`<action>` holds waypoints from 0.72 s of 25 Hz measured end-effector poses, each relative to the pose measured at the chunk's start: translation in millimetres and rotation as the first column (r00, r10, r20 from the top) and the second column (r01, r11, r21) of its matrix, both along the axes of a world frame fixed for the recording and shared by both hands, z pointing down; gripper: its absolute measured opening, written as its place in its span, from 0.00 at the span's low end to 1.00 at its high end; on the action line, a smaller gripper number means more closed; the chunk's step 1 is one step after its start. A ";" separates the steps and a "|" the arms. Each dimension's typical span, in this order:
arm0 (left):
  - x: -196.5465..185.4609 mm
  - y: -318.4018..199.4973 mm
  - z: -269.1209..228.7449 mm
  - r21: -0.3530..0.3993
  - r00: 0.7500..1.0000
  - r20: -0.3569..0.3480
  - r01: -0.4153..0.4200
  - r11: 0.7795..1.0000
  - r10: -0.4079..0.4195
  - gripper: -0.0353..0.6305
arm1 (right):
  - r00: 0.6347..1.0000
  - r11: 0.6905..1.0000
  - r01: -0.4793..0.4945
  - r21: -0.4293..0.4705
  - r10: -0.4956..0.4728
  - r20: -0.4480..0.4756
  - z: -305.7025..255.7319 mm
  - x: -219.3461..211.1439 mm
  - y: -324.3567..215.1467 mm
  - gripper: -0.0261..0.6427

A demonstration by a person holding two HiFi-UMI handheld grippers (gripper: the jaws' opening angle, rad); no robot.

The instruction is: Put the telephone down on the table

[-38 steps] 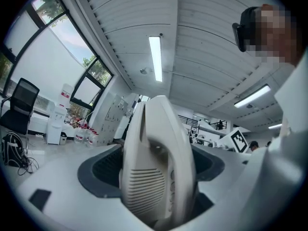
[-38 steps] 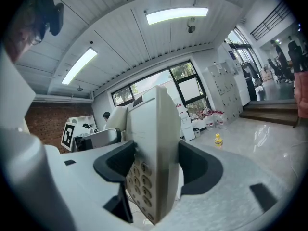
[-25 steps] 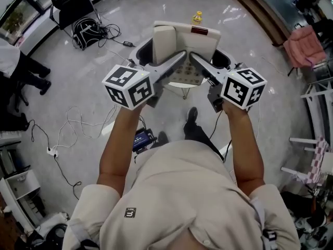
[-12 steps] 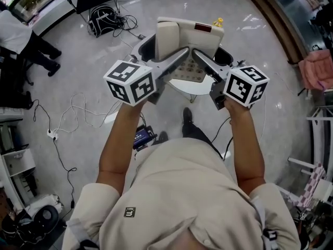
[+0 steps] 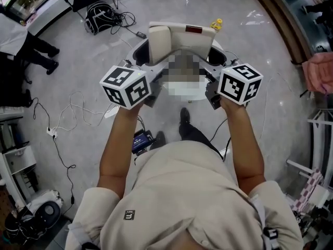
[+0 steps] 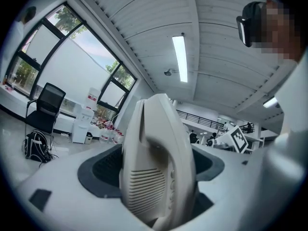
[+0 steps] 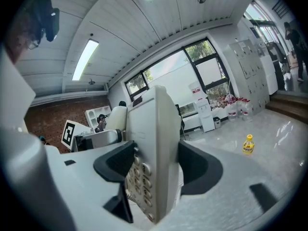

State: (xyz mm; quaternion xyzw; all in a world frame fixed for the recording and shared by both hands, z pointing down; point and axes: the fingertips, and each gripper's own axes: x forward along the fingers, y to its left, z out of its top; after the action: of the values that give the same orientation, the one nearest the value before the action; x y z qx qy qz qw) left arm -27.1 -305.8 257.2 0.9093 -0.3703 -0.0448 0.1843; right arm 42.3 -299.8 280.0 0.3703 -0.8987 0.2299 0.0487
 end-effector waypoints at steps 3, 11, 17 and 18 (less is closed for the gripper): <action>1.8 -10.8 13.4 -0.019 1.000 0.003 0.014 1.000 -0.014 0.63 | 1.000 1.000 0.016 -0.019 -0.016 0.006 13.7 2.2 -11.4 0.44; 7.2 -28.1 49.0 -0.094 0.999 0.017 0.040 0.995 -0.039 0.63 | 0.998 0.994 0.052 -0.100 -0.049 0.031 50.7 8.3 -29.5 0.44; 17.9 -67.7 95.7 -0.165 0.998 0.028 0.059 0.984 -0.055 0.63 | 0.997 0.983 0.075 -0.166 -0.068 0.046 97.8 19.9 -69.3 0.44; 18.2 -72.8 102.6 -0.178 0.998 0.030 0.063 0.982 -0.058 0.63 | 0.996 0.981 0.080 -0.179 -0.072 0.049 104.7 20.3 -74.4 0.44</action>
State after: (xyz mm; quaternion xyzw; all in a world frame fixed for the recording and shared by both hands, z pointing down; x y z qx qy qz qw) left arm -9.0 -378.7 359.8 0.8779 -0.4025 -0.0058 0.2593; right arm 62.6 -374.2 384.7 0.3249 -0.8885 0.3161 0.0717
